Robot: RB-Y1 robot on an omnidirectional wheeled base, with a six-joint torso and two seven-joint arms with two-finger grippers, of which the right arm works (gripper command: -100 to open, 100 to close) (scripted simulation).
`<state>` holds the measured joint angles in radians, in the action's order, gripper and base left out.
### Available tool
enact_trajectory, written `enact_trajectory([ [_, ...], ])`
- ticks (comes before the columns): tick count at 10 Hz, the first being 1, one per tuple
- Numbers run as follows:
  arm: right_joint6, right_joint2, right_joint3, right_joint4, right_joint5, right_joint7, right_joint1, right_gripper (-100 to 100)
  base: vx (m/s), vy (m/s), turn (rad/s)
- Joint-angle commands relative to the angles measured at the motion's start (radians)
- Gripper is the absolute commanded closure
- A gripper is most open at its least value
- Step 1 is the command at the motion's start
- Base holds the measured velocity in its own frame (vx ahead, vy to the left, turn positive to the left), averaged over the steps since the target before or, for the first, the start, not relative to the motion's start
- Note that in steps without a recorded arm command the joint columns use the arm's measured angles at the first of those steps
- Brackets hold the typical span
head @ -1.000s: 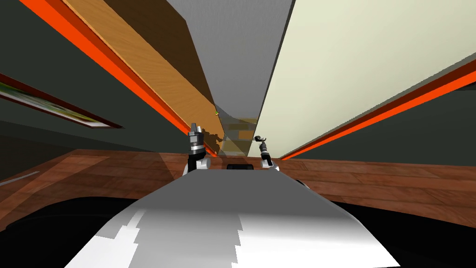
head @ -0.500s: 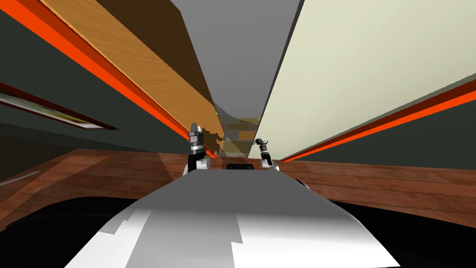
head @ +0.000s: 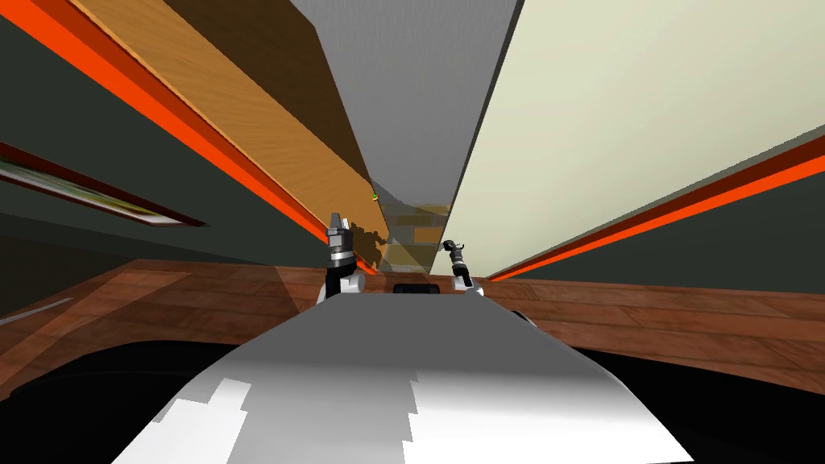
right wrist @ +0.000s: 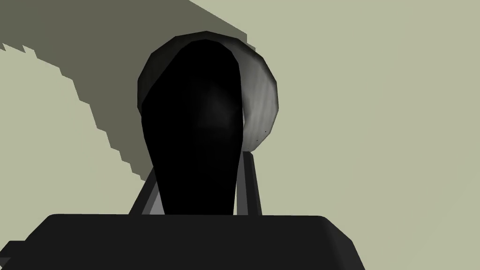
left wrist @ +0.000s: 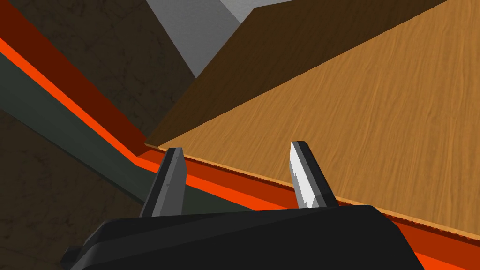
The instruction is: Push the door open
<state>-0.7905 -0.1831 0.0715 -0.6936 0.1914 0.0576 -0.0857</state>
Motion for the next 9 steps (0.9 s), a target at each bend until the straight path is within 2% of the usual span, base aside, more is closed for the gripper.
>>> enact_trajectory([
  [1,-0.002,-0.004,-0.014,0.001,0.007,-0.004,-0.003,100,0.162,0.038,-0.043],
  [9,-0.007,-0.006,-0.088,0.021,0.041,-0.032,-0.004,100,0.178,0.037,-0.037],
])
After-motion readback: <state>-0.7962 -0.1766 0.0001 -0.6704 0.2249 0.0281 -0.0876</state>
